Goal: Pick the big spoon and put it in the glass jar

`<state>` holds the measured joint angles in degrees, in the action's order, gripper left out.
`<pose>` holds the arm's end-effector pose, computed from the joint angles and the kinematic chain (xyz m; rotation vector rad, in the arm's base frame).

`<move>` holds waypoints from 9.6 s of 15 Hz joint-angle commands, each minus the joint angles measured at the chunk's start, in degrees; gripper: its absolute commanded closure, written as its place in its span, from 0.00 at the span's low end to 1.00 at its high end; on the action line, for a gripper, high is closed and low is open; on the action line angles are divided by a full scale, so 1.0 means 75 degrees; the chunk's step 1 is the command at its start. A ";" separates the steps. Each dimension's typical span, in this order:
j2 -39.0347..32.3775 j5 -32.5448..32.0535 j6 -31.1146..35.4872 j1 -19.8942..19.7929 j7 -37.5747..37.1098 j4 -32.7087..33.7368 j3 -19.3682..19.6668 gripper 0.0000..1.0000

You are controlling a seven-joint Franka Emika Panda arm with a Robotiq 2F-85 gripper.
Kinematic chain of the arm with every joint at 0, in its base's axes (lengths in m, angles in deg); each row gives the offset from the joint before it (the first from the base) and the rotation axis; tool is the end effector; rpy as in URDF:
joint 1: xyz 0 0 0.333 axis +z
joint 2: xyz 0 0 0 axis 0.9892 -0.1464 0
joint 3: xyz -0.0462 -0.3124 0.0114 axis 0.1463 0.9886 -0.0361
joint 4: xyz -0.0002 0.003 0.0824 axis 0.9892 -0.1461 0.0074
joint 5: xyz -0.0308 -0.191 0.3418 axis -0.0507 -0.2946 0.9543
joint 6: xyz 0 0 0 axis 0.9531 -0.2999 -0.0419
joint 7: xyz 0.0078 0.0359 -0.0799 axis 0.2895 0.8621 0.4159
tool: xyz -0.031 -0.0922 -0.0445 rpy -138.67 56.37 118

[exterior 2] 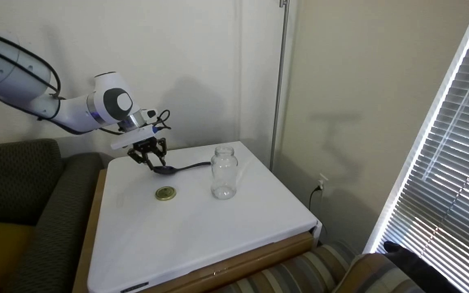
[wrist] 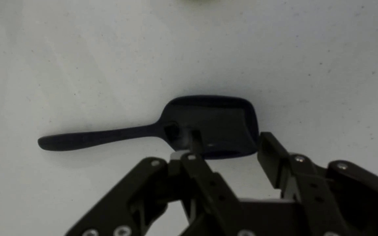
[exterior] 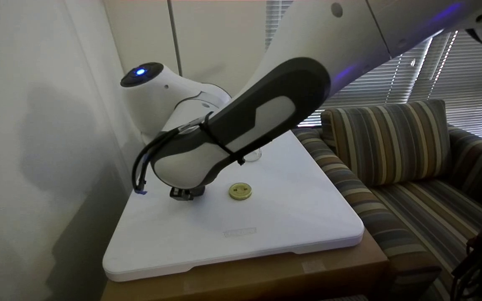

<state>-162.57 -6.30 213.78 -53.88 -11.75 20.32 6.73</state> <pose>0.7228 0.3176 0.0926 2.6093 1.0945 0.2104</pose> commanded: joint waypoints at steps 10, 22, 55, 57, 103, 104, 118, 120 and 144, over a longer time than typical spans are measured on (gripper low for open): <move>0.0183 -0.0065 0.0003 0.0141 -0.0294 -0.0477 0.0179 0.33; 0.0272 -0.0105 0.0053 0.0191 -0.0561 -0.0778 0.0231 0.99; 0.2750 0.2336 -0.6500 -0.1581 0.1807 0.2488 -0.0942 0.98; 0.2734 0.2398 -0.6778 -0.1743 0.1827 0.2669 -0.0974 0.98; 0.2946 0.3971 -0.9064 -0.3410 -0.3018 0.3264 -0.1426 0.98; 0.2511 0.3978 -0.9355 -0.3519 -0.3077 0.3967 -0.1551 0.98; 0.2098 0.4749 -0.7751 -0.4156 -0.2436 0.3611 -0.1850 0.98; 0.2034 0.4794 -0.7551 -0.4182 -0.2540 0.3518 -0.1834 0.98; 0.1475 0.5746 -0.7075 -0.4822 -0.3038 0.3490 -0.2155 0.98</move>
<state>-151.25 35.51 159.49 -89.01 -34.03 47.30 -8.62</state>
